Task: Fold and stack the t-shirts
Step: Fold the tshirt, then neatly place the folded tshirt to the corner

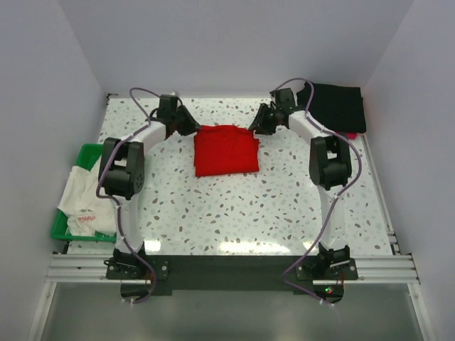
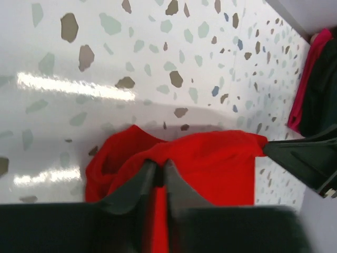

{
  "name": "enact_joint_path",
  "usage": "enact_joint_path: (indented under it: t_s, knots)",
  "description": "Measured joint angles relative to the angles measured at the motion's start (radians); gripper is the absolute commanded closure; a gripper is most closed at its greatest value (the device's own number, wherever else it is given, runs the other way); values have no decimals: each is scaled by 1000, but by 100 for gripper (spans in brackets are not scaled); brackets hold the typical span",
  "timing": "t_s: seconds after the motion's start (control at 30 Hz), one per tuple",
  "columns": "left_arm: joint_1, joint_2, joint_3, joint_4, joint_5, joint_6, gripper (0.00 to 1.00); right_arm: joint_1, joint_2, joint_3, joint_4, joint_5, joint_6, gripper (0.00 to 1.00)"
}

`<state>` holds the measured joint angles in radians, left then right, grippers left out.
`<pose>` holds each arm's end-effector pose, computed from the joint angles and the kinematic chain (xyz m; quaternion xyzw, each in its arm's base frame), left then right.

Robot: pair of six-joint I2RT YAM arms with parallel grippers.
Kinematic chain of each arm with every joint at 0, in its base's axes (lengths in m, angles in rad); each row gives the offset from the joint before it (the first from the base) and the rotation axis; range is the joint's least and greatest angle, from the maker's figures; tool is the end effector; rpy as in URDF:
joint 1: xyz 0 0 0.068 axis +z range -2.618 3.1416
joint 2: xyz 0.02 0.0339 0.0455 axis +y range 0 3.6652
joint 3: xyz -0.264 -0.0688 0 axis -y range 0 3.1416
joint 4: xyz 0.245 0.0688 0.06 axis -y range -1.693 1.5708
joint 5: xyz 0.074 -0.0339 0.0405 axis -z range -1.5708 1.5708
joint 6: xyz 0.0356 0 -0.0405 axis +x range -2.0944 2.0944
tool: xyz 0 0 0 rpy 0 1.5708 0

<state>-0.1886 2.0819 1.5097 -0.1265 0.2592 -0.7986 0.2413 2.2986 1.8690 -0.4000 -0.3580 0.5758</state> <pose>0.4605 -0.0972 0.1918 -0.2178 0.8737 -0.3016 0.3133 0.4979 0.1354 0.1839 0.0891 0.9152 0.2939 0.2611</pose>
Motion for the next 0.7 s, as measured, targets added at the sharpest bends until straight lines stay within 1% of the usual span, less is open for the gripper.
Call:
enact_joint_path:
  t_s: [0.07,0.1,0.13,0.17,0.27,0.43,0.53,0.7]
  knots:
    - [15,46,20,14,27,9,53,-18,35,34,-4,-10,-2,44]
    - [23,53,20,14,37,10,48,-24,36,34,-6,-13,-3,41]
    - [29,56,20,11,42,13,46,-32,35,34,-10,-18,-7,39]
    - [36,56,20,10,48,15,45,-39,29,34,-9,-19,-10,34]
    - [55,39,14,26,48,24,44,-53,-19,-5,-1,-17,-23,30]
    - [64,-63,-74,38,28,24,44,-60,-172,-186,45,-14,-38,20]
    - [57,-121,-146,56,29,24,45,-50,-215,-258,66,-14,-54,20]
    - [30,-154,-245,59,42,16,46,-16,-209,-317,82,2,-79,20]
